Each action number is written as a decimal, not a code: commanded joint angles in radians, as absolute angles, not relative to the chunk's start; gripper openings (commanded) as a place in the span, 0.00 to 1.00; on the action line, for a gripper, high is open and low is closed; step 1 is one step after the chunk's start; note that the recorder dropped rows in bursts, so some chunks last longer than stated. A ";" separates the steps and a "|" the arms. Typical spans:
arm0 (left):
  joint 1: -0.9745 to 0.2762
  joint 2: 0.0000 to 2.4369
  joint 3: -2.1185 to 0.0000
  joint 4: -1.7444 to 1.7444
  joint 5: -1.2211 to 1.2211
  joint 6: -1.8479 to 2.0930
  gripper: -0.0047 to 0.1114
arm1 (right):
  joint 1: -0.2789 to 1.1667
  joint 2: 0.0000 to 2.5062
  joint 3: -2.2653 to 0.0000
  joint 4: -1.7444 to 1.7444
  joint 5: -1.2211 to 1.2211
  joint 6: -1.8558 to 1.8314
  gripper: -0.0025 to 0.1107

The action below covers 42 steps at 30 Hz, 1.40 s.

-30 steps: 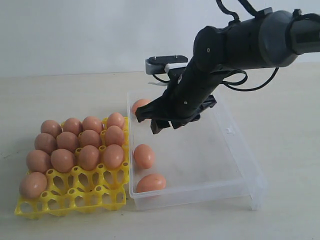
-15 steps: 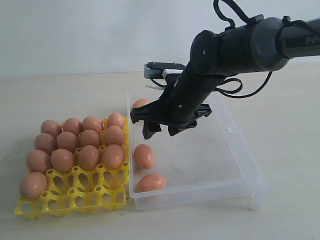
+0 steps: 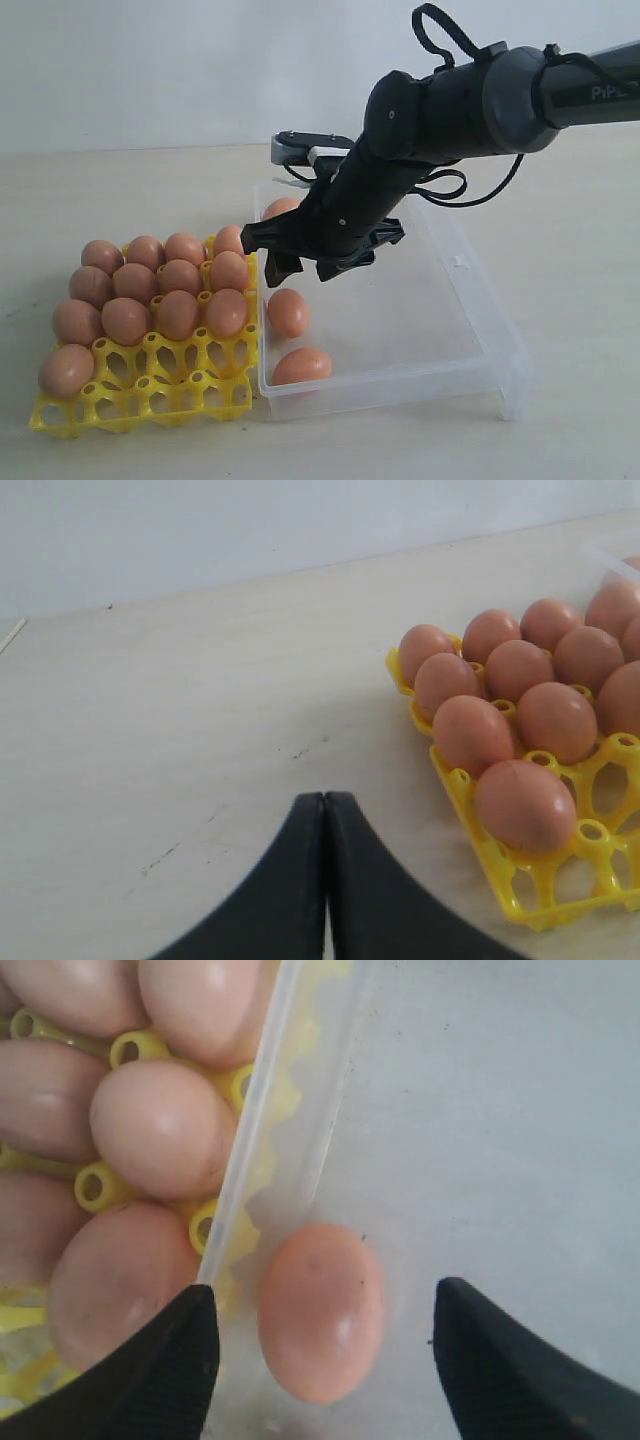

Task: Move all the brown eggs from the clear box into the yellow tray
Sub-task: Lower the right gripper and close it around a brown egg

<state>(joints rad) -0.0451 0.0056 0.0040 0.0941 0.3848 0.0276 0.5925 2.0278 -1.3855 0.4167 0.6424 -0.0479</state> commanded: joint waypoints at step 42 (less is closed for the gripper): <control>-0.050 0.000 0.000 0.091 0.379 0.024 0.04 | 0.615 2.178 -1.454 0.409 0.513 -0.138 0.56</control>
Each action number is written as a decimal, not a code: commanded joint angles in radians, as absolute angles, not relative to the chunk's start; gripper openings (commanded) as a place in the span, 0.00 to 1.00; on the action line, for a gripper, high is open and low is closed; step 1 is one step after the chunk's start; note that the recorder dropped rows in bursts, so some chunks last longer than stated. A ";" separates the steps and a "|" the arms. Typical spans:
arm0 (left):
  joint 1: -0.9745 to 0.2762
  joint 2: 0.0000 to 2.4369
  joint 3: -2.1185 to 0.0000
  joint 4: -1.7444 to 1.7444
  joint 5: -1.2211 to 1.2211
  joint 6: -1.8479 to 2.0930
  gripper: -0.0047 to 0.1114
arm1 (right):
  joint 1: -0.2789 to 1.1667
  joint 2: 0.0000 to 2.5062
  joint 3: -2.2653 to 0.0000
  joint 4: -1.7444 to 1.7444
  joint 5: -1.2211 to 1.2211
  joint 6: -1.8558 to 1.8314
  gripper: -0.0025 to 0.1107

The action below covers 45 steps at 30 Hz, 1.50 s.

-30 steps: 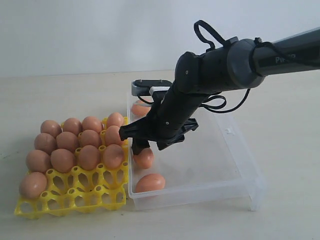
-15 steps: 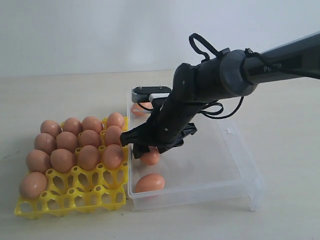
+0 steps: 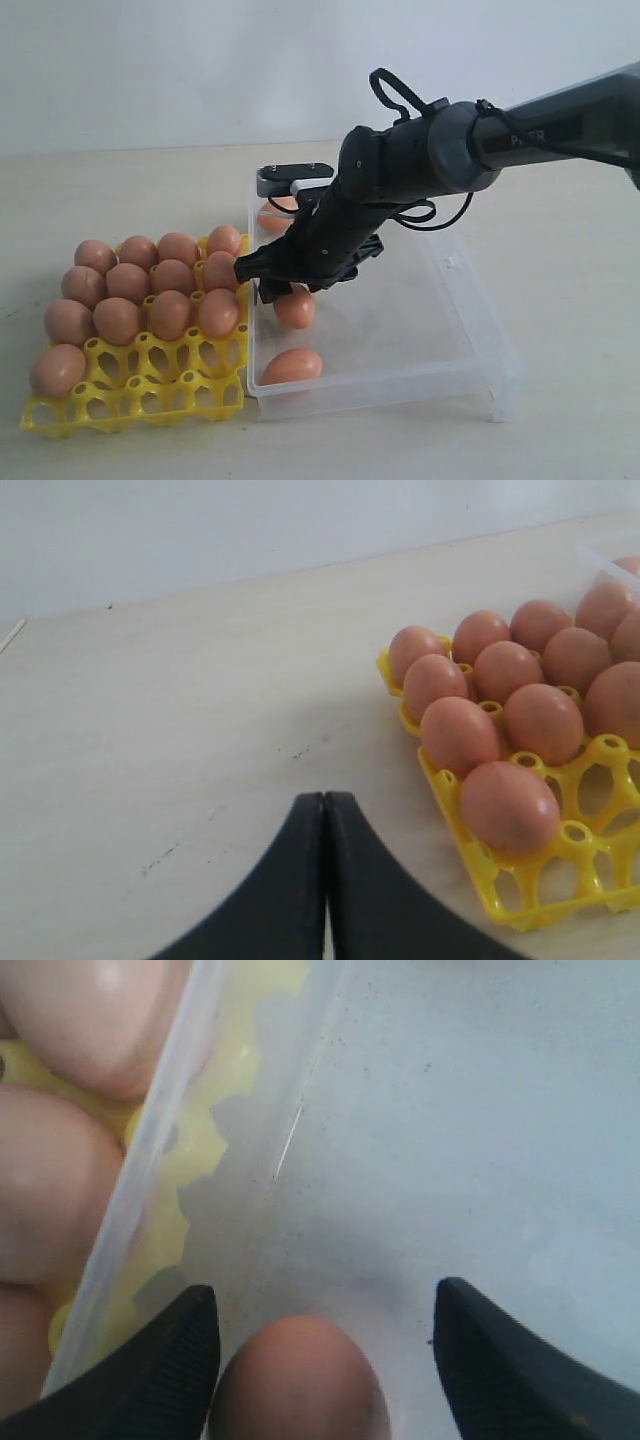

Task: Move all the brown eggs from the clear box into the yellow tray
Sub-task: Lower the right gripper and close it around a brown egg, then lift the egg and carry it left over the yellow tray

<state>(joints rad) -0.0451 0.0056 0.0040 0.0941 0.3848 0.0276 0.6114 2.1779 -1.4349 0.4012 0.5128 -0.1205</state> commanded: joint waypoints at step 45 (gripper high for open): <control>-0.050 0.000 0.000 0.091 0.379 0.024 0.04 | 0.670 1.844 -1.127 0.615 0.077 -0.522 0.02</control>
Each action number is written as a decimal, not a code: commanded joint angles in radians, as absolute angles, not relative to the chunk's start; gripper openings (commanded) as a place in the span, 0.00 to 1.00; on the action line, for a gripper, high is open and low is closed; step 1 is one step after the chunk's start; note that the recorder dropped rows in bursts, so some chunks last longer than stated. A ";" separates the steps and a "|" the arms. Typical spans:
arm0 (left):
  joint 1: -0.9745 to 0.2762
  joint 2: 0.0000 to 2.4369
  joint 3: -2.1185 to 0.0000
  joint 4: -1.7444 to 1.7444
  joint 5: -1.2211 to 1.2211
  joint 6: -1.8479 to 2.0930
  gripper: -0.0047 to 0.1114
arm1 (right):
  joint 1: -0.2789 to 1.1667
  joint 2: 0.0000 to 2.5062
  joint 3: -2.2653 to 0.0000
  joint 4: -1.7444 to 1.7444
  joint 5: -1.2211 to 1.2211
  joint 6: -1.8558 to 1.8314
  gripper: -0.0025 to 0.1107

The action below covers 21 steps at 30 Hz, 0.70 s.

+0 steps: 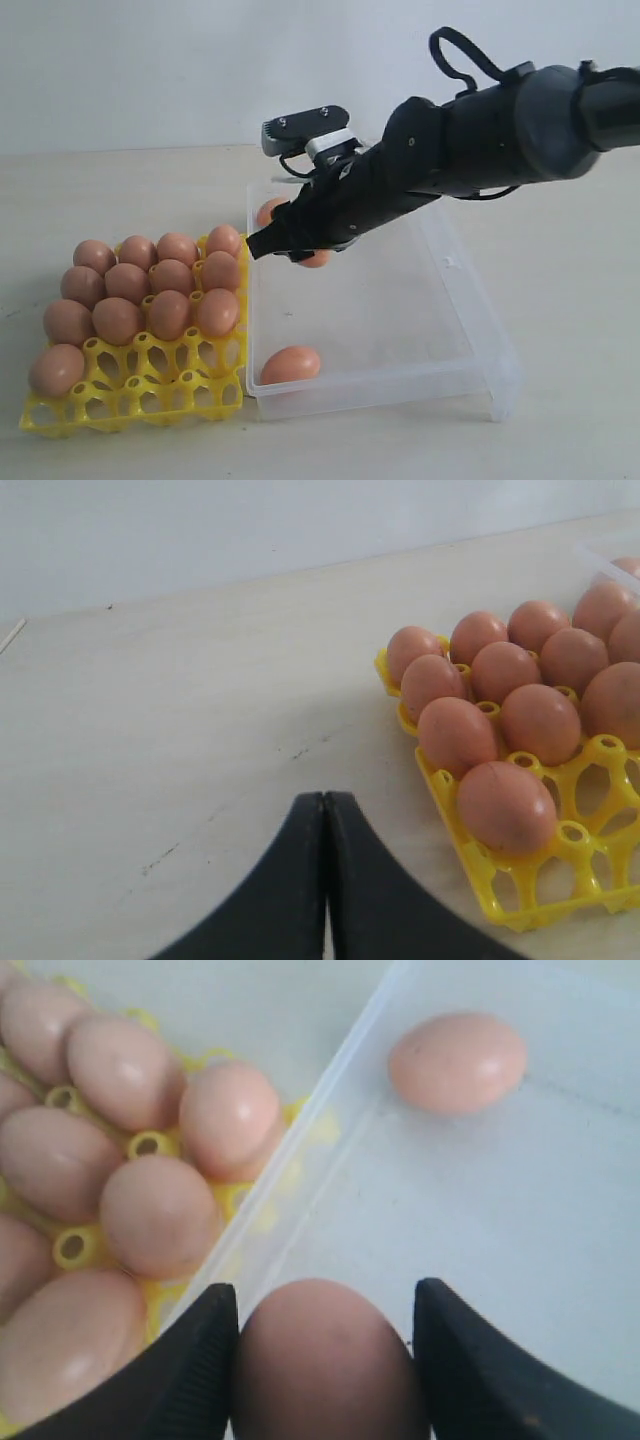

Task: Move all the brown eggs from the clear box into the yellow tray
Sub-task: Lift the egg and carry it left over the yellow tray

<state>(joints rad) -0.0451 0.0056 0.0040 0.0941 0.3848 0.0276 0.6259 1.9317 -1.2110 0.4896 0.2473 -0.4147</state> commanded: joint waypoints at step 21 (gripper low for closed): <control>-0.050 0.000 0.000 0.091 0.379 0.021 0.04 | 1.018 1.905 -1.104 0.203 -0.456 -0.010 0.02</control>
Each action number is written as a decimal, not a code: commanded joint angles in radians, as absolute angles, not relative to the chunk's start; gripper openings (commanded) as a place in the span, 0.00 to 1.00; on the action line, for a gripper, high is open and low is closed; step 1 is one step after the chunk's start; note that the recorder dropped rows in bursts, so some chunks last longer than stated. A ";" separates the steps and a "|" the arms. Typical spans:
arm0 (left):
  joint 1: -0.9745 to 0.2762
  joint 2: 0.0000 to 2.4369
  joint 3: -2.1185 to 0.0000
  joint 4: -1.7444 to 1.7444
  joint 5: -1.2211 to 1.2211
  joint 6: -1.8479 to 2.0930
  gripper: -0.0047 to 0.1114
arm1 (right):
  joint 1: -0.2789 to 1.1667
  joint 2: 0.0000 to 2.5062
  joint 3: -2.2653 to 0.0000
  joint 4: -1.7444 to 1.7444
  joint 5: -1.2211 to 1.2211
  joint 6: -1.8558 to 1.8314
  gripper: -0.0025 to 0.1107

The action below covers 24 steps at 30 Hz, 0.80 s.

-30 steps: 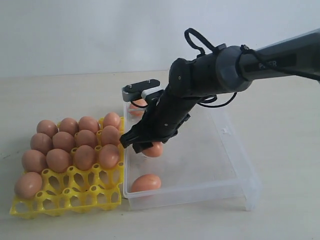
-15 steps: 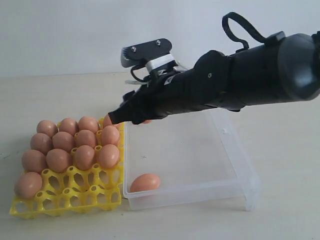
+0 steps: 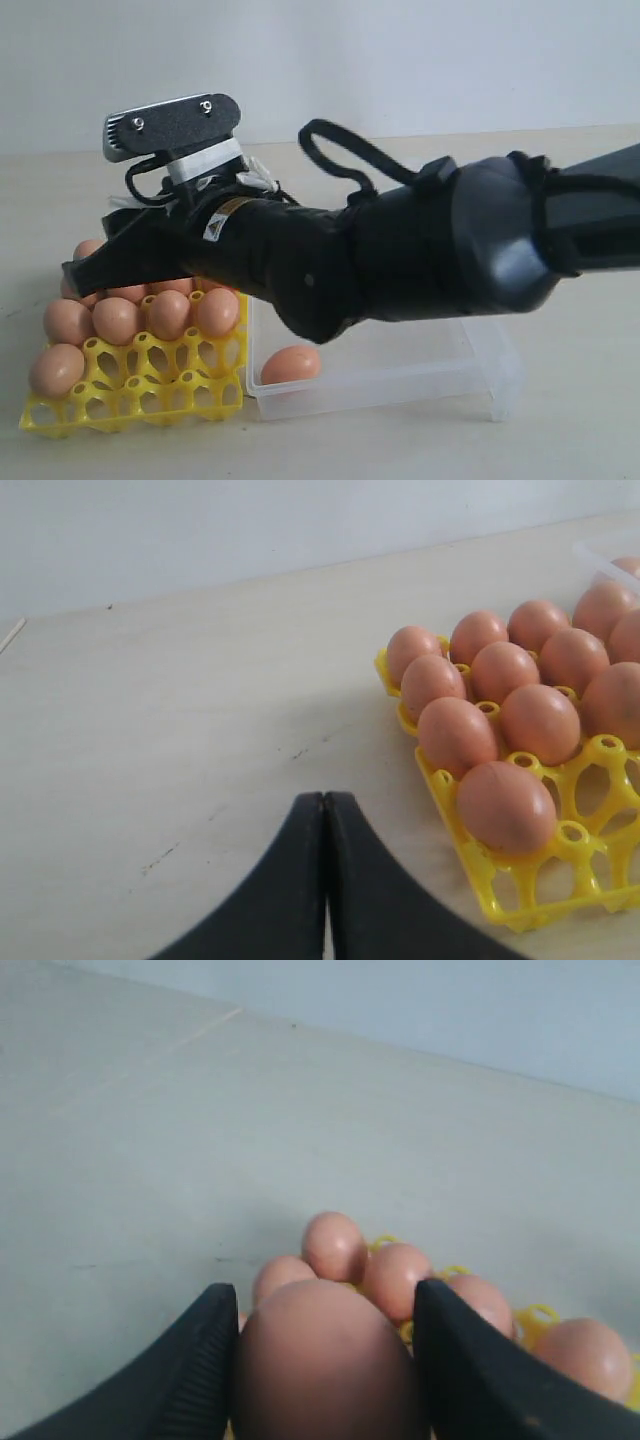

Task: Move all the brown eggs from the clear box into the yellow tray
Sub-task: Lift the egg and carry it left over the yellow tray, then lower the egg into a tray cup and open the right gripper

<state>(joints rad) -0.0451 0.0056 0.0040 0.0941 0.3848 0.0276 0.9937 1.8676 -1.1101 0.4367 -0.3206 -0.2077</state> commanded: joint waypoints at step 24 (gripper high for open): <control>-0.050 0.000 0.000 0.093 0.379 0.020 0.04 | 1.023 2.080 -1.104 -0.173 -0.711 0.131 0.02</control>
